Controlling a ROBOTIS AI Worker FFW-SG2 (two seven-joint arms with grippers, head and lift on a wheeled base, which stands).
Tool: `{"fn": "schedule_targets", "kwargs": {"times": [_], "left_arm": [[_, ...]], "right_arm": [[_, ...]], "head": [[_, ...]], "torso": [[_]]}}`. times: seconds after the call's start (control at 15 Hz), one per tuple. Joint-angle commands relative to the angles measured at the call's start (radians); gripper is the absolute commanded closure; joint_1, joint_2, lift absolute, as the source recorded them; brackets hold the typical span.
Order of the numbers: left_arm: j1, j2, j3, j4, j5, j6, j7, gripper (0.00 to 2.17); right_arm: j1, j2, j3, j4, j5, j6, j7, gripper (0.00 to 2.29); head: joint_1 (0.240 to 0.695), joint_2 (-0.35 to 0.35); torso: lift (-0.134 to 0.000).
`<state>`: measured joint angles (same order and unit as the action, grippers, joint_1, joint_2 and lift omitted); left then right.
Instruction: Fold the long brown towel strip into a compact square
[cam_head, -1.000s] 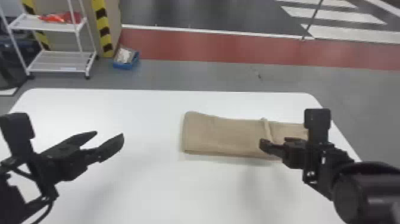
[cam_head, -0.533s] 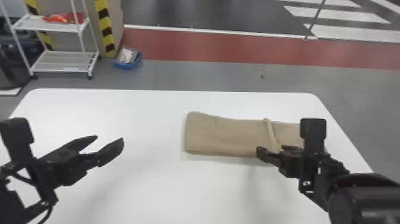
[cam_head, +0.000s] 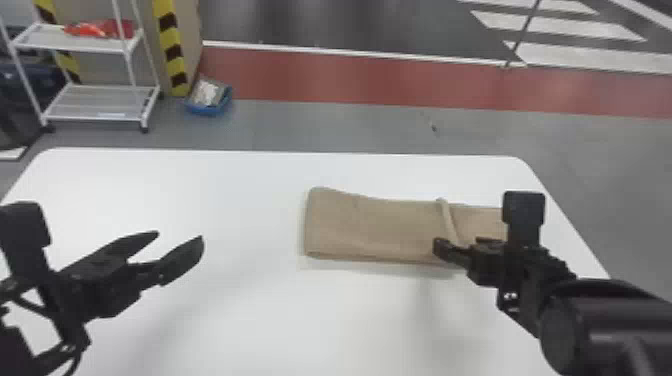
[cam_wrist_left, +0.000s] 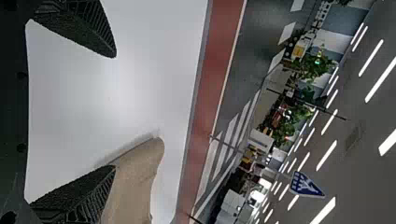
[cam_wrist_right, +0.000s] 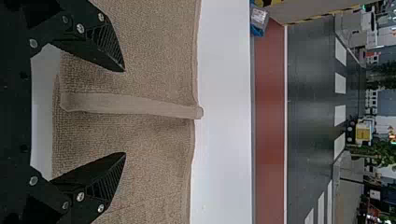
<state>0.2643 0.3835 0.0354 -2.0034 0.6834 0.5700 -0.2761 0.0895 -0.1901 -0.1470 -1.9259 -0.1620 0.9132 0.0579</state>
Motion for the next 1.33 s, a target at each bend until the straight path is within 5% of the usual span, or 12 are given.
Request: {"fn": "schedule_targets", "kwargs": {"times": [0.0,1.27], "left_arm": [[0.004,0.002,0.001,-0.002,-0.001,0.0,0.0,0.02],[0.0,0.003,0.008,0.006,-0.002,0.0,0.0,0.02]], "right_arm": [[-0.036,-0.002,0.006,0.064,0.012,-0.018,-0.001,0.29],[-0.16,0.0,0.033,0.214,0.012,-0.043,0.016,0.54]], "head": [[0.695,-0.162],[0.695,-0.146]], "torso": [[-0.124],[-0.124]]}}
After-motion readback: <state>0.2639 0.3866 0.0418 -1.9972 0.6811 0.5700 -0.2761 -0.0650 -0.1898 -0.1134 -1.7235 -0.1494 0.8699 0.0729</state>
